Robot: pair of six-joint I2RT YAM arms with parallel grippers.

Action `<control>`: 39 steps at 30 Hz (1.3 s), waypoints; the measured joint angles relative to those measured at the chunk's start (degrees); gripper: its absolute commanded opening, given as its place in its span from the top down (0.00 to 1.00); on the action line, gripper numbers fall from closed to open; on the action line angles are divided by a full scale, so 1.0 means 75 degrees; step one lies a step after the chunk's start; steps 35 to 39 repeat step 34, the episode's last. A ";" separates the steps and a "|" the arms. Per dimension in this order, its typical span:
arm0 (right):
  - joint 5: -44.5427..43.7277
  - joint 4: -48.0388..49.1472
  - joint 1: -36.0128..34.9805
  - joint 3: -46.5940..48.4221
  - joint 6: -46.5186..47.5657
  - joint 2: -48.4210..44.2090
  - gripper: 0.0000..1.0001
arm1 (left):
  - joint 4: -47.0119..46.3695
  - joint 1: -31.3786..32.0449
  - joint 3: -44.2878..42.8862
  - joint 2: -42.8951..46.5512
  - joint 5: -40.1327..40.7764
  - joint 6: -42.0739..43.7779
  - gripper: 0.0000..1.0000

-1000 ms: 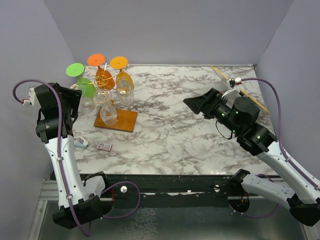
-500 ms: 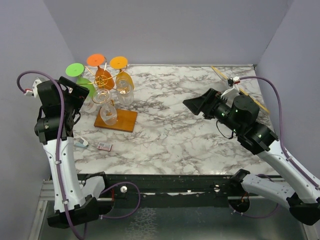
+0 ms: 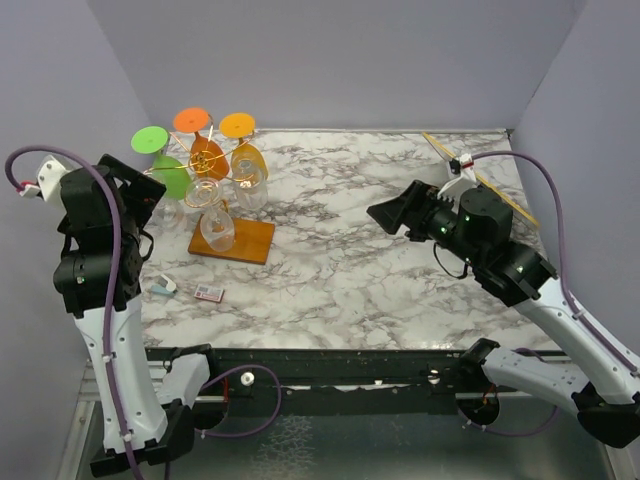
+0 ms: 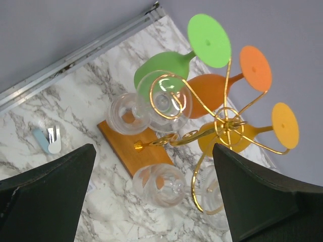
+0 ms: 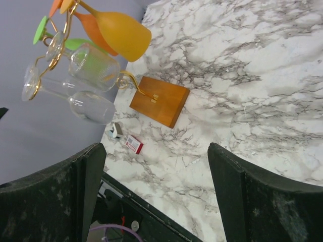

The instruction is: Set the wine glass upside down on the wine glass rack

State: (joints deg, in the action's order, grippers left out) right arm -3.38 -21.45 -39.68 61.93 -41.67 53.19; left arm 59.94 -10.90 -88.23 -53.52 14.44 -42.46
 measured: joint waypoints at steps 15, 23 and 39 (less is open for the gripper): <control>-0.2133 -0.2078 0.0000 0.1466 0.1070 0.0009 0.00 | -0.1014 0.1871 -0.0667 0.0423 -0.2180 0.3328 0.01; -0.3322 -0.2809 0.0000 0.1597 0.1708 -0.0283 0.00 | -0.1431 0.2279 0.0160 0.1105 -0.1988 0.4401 0.01; -0.3727 -0.2856 0.0000 0.2014 0.2512 -0.1020 0.00 | -0.1609 0.2410 0.0221 0.1539 -0.1236 0.4852 0.01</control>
